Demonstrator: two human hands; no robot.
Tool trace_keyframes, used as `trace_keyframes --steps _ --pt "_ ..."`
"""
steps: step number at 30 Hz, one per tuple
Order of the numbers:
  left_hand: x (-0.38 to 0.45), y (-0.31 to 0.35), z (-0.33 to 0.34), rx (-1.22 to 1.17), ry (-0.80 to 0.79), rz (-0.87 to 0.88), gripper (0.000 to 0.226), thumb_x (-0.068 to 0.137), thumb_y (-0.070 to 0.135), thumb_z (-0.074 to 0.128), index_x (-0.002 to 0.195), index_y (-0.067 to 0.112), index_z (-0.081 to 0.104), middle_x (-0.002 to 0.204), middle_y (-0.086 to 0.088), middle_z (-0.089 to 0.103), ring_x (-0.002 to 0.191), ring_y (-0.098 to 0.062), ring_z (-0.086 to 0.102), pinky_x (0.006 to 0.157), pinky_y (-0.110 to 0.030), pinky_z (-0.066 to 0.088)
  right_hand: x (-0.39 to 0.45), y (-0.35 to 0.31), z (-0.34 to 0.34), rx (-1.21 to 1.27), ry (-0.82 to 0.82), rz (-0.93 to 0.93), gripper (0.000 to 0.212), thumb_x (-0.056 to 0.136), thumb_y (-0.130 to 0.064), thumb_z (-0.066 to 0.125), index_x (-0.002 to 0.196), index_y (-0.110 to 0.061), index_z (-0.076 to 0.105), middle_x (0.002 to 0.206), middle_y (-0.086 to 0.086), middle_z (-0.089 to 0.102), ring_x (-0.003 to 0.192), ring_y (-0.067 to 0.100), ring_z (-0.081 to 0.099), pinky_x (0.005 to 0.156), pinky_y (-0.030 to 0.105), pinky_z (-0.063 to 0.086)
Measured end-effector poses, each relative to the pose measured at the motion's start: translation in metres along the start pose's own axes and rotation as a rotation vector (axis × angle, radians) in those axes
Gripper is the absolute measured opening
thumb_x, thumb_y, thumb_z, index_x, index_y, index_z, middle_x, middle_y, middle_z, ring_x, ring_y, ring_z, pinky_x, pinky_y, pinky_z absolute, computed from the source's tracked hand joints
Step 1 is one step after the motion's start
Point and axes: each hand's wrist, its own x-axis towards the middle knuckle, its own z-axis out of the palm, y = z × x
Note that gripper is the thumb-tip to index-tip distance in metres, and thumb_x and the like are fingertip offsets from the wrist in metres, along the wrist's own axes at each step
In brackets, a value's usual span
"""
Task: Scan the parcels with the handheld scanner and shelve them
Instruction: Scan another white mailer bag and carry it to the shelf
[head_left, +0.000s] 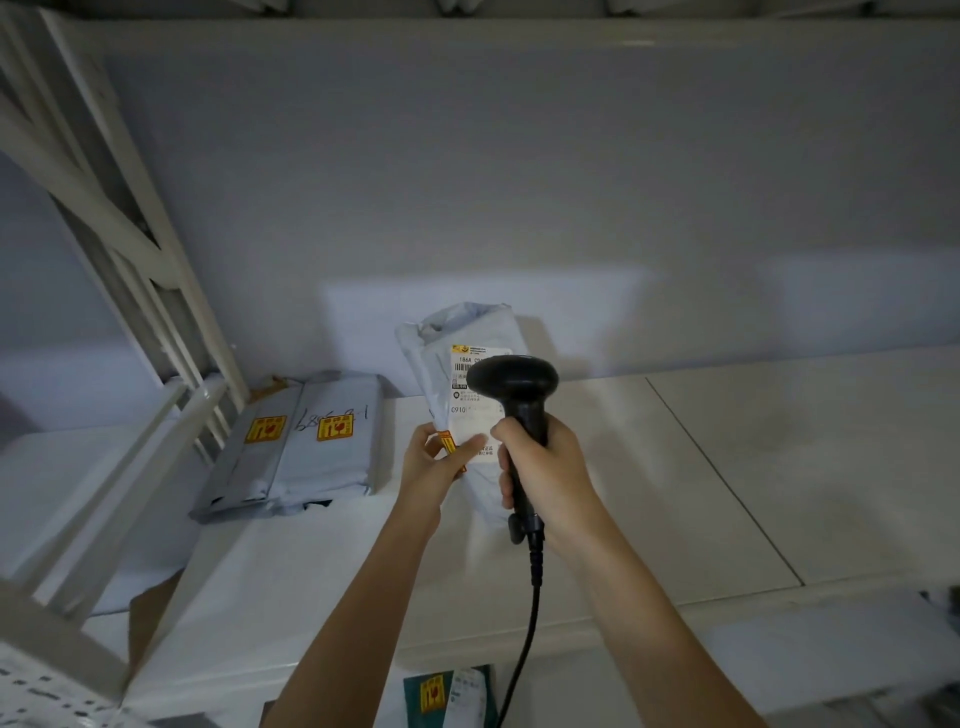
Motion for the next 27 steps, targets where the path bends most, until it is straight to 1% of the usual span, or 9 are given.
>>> trace_keyframes --steps 2,5,9,12,15,19,21,24,27 --pt "-0.001 -0.001 -0.001 -0.008 -0.001 -0.002 0.046 0.076 0.015 0.076 0.114 0.009 0.051 0.109 -0.007 0.064 0.093 -0.019 0.061 0.065 -0.022 0.046 0.0 0.0 0.001 0.004 -0.003 0.01 0.012 0.086 -0.014 0.052 0.077 -0.007 0.048 0.058 0.006 0.045 0.039 0.014 0.042 0.043 0.023 0.04" --pt "-0.001 -0.002 -0.001 -0.026 -0.005 -0.013 0.042 0.074 0.017 0.078 0.107 0.016 0.052 0.105 -0.006 0.064 0.089 -0.017 0.062 0.067 -0.024 0.047 -0.001 0.0 0.001 0.024 -0.013 0.002 0.014 0.086 -0.014 0.052 0.074 -0.007 0.048 0.057 0.005 0.045 0.039 0.014 0.042 0.046 0.026 0.04" --pt "-0.003 -0.002 -0.003 -0.057 -0.02 -0.022 0.034 0.075 0.014 0.077 0.099 0.02 0.053 0.103 -0.004 0.064 0.091 -0.019 0.061 0.07 -0.027 0.048 -0.003 0.0 0.004 0.044 -0.009 -0.005 0.016 0.086 -0.012 0.052 0.071 -0.008 0.048 0.055 0.006 0.043 0.038 0.015 0.041 0.046 0.026 0.039" --pt "-0.004 0.0 -0.005 -0.066 -0.027 -0.026 0.034 0.076 0.013 0.075 0.101 0.018 0.053 0.102 -0.003 0.064 0.09 -0.018 0.06 0.069 -0.026 0.047 -0.004 0.001 0.006 0.058 -0.015 -0.001 0.015 0.086 -0.012 0.052 0.073 -0.008 0.048 0.055 0.005 0.043 0.038 0.014 0.041 0.045 0.025 0.039" --pt "-0.005 0.002 -0.008 -0.066 -0.016 -0.024 0.04 0.076 0.012 0.075 0.109 0.012 0.053 0.105 -0.005 0.064 0.087 -0.016 0.06 0.067 -0.024 0.046 -0.005 0.002 0.008 0.065 -0.019 0.007 0.014 0.087 -0.011 0.051 0.073 -0.008 0.049 0.056 0.005 0.043 0.038 0.013 0.041 0.043 0.023 0.039" --pt "-0.008 0.005 -0.01 -0.037 0.007 -0.01 0.041 0.078 0.011 0.074 0.112 0.005 0.053 0.098 -0.003 0.062 0.083 -0.014 0.06 0.063 -0.021 0.045 -0.006 0.001 0.009 0.067 -0.008 0.002 0.018 0.087 -0.01 0.051 0.069 -0.01 0.047 0.056 0.005 0.043 0.036 0.014 0.04 0.039 0.02 0.038" --pt "-0.009 0.006 -0.011 -0.037 0.006 -0.015 0.04 0.078 0.011 0.074 0.111 0.006 0.053 0.099 -0.003 0.062 0.083 -0.014 0.059 0.064 -0.021 0.045 -0.006 0.001 0.009 0.057 -0.006 -0.004 0.018 0.087 -0.01 0.051 0.069 -0.01 0.047 0.056 0.005 0.044 0.036 0.014 0.041 0.038 0.019 0.038" --pt "-0.009 0.006 -0.013 -0.032 0.005 -0.024 0.043 0.077 0.012 0.075 0.114 0.007 0.052 0.105 -0.004 0.063 0.086 -0.015 0.06 0.064 -0.02 0.046 -0.007 0.001 0.011 0.043 -0.012 -0.003 0.016 0.087 -0.011 0.051 0.072 -0.008 0.048 0.056 0.006 0.044 0.036 0.013 0.042 0.039 0.021 0.039" --pt "-0.011 0.008 -0.014 -0.03 0.006 -0.03 0.042 0.079 0.011 0.073 0.115 0.009 0.051 0.103 0.0 0.063 0.085 -0.01 0.061 0.063 -0.019 0.045 -0.007 0.002 0.012 0.055 -0.01 0.0 0.016 0.087 -0.01 0.051 0.071 -0.007 0.048 0.056 0.005 0.045 0.035 0.013 0.042 0.038 0.02 0.039"
